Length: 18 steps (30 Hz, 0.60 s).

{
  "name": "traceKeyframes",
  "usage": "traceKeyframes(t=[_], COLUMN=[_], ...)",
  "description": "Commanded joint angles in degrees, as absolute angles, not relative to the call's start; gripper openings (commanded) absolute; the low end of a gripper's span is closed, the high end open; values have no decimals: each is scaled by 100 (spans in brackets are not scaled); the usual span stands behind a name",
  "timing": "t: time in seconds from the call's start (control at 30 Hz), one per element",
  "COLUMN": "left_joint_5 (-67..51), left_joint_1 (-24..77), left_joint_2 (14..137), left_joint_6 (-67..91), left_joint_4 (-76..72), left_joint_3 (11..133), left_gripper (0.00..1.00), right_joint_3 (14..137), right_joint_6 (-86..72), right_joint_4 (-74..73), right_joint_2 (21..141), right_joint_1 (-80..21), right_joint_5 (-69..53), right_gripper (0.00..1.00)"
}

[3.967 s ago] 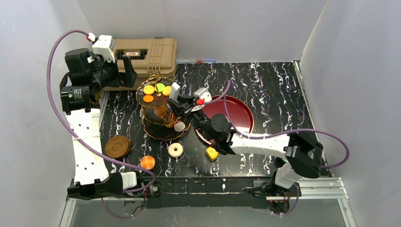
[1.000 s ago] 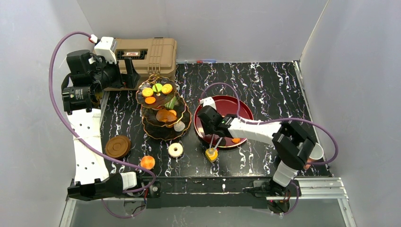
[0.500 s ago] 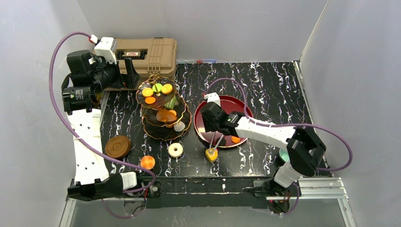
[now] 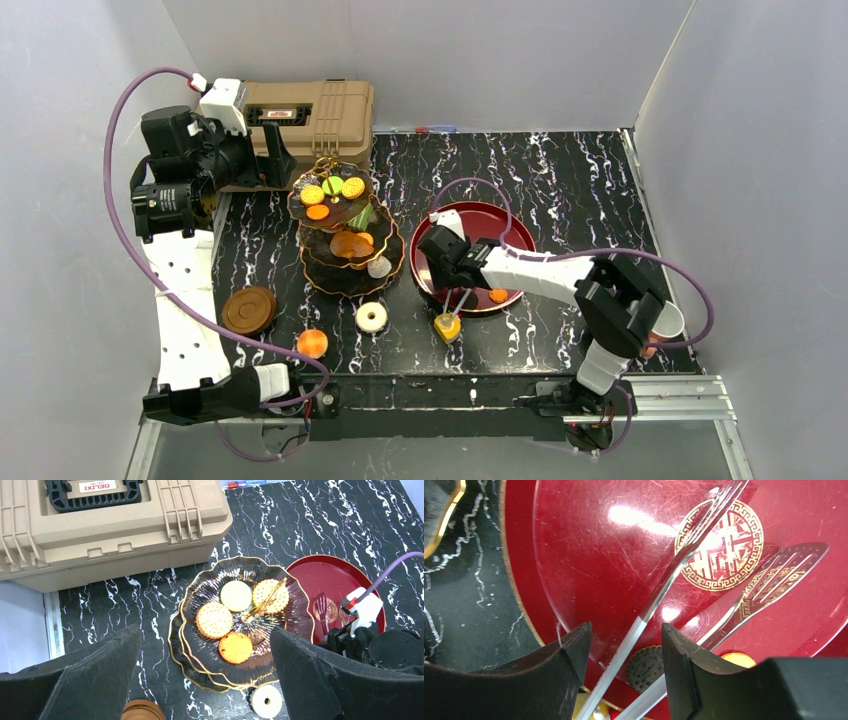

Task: Serve the afternoon tea
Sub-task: Adjust the clamp on the tray.

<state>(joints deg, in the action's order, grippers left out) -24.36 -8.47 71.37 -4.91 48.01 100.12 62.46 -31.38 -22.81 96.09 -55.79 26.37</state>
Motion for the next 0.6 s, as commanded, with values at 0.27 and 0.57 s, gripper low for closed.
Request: traceKeyframes(t=[0.27,0.57], left_joint_5=[-2461,-2478], left_joint_1=[-872,-883], left_joint_2=[7084,7050], left_joint_6=[-544,-543], left_joint_4=[4809,4774], left_joint_3=[10129,10031], left_gripper=[99,99], right_joint_3=[6320,6718], right_joint_6=[-2564,-1151], right_joint_4=[-1781,-1759], right_joint_2=[9670,9419], right_joint_1=[-5101,-4681], right_joint_5=[2166,1285], right_gripper=[2,1])
